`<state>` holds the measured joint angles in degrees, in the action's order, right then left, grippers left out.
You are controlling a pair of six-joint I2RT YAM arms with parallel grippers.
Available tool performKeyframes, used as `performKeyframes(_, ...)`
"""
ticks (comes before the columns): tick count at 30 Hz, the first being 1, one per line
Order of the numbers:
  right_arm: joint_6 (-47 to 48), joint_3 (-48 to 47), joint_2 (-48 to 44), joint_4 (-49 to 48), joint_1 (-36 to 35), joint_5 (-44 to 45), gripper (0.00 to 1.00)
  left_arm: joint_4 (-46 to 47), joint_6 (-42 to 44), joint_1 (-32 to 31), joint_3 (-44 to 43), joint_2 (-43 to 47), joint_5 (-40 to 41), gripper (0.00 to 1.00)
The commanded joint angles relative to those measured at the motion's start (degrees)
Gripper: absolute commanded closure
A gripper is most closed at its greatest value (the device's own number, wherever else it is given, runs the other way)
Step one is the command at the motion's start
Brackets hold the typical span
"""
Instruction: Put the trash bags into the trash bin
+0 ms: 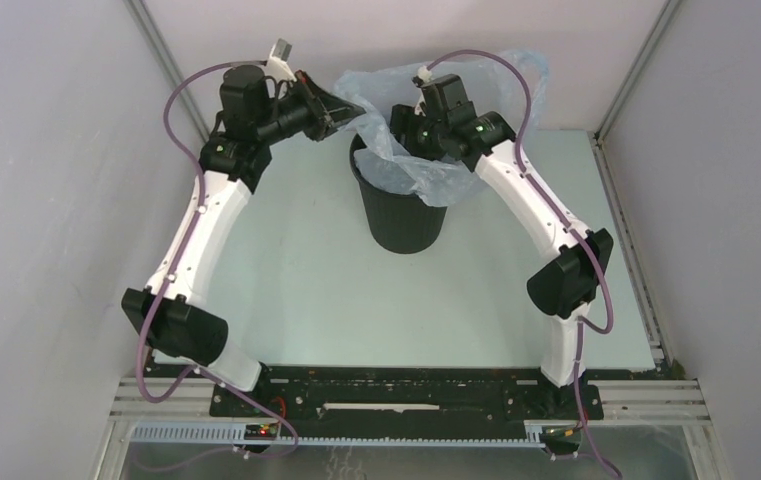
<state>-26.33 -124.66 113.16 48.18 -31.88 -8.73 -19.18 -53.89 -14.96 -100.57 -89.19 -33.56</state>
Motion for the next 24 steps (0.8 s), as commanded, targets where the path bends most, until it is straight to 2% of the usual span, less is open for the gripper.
performKeyframes(1, -4.86, -2.34, -1.57, -2.50, -1.01, -0.85, 0.27, -0.99, 2.52, 0.46, 1.16, 2.29, 2.54, 1.00)
performKeyframes(6, -1.36, -2.57, -4.71, -2.58, -2.06, 1.82, 0.32, 0.03, 1.39, 0.67, 2.33, 2.44, 3.06, 1.00)
performKeyframes(8, 1.32, -2.97, -5.66, -1.71, -2.43, 4.91, 0.39, -0.44, 1.25, 0.80, 2.40, 2.28, 2.91, 1.00)
performKeyframes(11, 5.82, -3.07, -6.63, -1.24, -3.11, 8.47, 0.39, -0.68, 1.09, 0.87, 2.79, 2.51, 3.06, 1.00)
performKeyframes(15, 10.23, -3.73, -6.73, -1.00, -3.17, 13.01, 0.32, -1.11, 1.21, 0.85, 2.66, 2.73, 2.99, 1.00)
performKeyframes(18, 11.51, -6.51, -6.26, 0.02, -2.89, 13.52, 0.29, -2.41, 2.21, 1.05, 3.07, 3.52, 4.42, 1.00)
performKeyframes(22, 13.22, -13.36, -6.00, 3.26, -3.36, 13.23, 0.19, -3.09, 2.25, 1.34, 3.11, 3.25, 3.74, 1.00)
performKeyframes(24, 13.38, -13.28, -7.35, 2.66, -3.37, 13.64, 0.15, -3.14, 2.28, 1.29, 3.34, 3.39, 3.64, 1.00)
